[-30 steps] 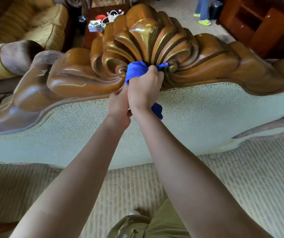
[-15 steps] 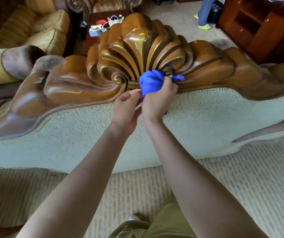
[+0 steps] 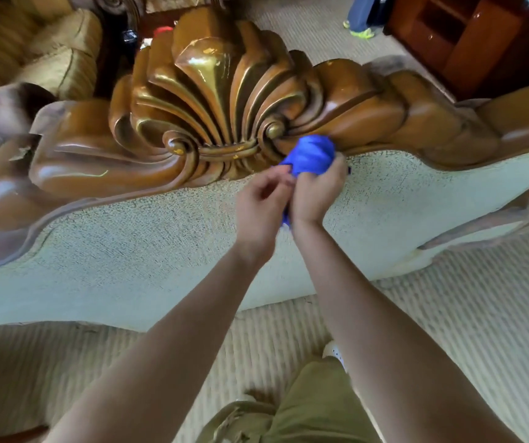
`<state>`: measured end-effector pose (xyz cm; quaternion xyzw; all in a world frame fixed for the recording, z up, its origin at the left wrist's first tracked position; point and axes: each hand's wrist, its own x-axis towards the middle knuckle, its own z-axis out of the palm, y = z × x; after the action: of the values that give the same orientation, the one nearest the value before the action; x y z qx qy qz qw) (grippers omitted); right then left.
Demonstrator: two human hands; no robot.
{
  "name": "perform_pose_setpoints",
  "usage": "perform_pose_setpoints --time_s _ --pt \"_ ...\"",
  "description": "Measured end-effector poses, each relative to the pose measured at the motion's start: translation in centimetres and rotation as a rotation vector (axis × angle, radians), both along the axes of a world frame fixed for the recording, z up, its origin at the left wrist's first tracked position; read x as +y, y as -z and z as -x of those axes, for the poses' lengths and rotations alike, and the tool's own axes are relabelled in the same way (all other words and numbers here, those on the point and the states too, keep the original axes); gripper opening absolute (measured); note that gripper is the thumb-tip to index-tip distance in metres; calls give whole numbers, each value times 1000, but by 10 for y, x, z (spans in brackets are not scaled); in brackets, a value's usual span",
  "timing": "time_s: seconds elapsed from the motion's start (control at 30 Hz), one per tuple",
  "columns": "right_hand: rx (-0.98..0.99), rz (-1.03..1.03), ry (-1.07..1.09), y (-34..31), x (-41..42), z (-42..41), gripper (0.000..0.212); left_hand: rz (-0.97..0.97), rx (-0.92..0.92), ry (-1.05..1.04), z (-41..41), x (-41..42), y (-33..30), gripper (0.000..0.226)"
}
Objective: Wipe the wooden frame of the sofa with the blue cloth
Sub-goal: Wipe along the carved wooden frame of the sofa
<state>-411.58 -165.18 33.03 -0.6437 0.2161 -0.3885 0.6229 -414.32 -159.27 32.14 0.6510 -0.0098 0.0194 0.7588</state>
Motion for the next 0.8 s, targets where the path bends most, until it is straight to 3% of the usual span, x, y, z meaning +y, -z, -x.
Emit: perform_pose_setpoints --time_s 0.23,0.33,0.4,0.53,0.8 --pt "51 -79 148 7 -82 -15 30 34 76 117 -25 -84 5 24" --pt "70 -106 160 -3 -81 -12 40 99 112 175 -28 -85 0 24" --pt "24 -79 134 -4 -69 -8 45 111 96 220 -28 -67 -3 24" --pt "28 50 38 3 -25 3 27 65 6 266 -16 -12 -9 23" --pt "-86 140 -159 -18 110 27 25 29 -49 14 14 113 -33 28"
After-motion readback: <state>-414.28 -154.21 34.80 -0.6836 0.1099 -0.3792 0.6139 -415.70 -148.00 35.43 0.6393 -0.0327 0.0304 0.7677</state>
